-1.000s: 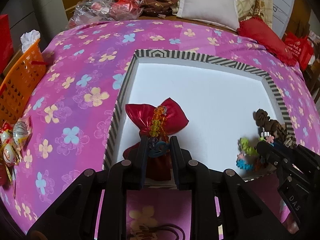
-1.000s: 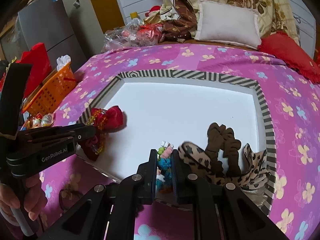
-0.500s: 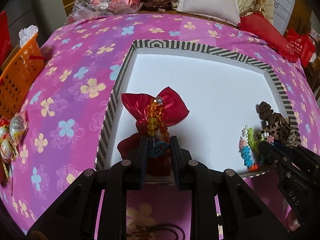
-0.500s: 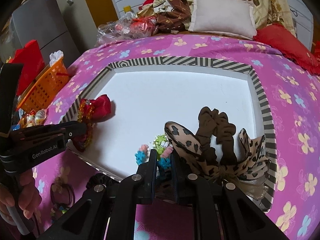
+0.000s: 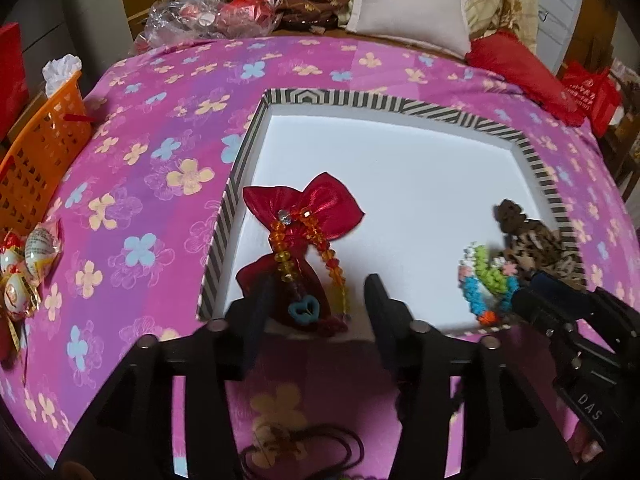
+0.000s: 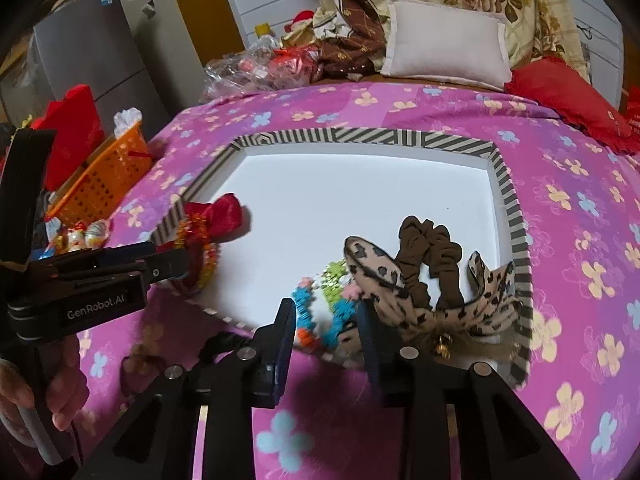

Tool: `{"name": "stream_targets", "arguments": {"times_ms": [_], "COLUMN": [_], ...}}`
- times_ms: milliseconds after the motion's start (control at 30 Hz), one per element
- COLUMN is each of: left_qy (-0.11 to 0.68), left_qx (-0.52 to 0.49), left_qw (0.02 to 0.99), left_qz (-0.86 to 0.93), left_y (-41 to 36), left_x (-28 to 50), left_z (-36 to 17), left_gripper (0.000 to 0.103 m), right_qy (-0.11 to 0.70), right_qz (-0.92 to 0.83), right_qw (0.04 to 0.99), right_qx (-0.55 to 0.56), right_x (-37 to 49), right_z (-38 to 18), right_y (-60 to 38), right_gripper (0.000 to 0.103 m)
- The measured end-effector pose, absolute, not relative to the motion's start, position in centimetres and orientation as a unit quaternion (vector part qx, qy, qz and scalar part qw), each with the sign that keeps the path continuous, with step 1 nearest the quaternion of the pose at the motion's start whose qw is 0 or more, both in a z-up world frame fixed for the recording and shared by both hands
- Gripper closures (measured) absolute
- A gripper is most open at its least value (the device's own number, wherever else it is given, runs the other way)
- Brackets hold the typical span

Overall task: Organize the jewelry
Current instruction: 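Carry clips and bracelet into the white box and open both tools, then withdraw both tools toward the black scrunchie and beaded bracelets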

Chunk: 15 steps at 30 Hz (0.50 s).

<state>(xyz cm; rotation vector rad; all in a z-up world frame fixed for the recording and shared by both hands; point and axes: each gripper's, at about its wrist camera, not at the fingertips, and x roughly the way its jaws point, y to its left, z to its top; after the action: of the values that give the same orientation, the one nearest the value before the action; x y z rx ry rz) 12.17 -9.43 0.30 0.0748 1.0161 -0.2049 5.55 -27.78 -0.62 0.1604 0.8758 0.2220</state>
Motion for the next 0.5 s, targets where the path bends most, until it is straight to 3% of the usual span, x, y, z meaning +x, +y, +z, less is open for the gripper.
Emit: {"name": "stream_targets", "arguments": {"times_ms": [167, 200, 267, 500], "left_qy": [0.464, 0.459, 0.444, 0.429], "left_qx": [0.043, 0.046, 0.056, 0.064], "left_qw": [0.878, 0.879, 0.886, 0.890], "left_qz": [-0.115, -0.117, -0.123, -0.139], "left_y": [-8.7, -8.6, -8.2, -7.3], "left_x": [9.1, 8.5, 6.3, 0.3], "left_z": [2.6, 2.9, 3.9, 4.5], "left_gripper": [0.046, 0.045, 0.045, 0.044], "right_qy": [0.405, 0.402, 0.391, 0.394], "right_qz": [0.114, 0.112, 0.104, 0.077], "right_qw": [0.903, 0.905, 0.909, 0.909], "right_qx": [0.084, 0.086, 0.097, 0.110], "right_x": [1.6, 0.9, -1.4, -8.3], "right_z": [1.2, 1.5, 2.0, 1.9], "right_y": [-27.6, -27.7, -28.1, -29.4], "right_gripper": [0.071, 0.068, 0.052, 0.050]}}
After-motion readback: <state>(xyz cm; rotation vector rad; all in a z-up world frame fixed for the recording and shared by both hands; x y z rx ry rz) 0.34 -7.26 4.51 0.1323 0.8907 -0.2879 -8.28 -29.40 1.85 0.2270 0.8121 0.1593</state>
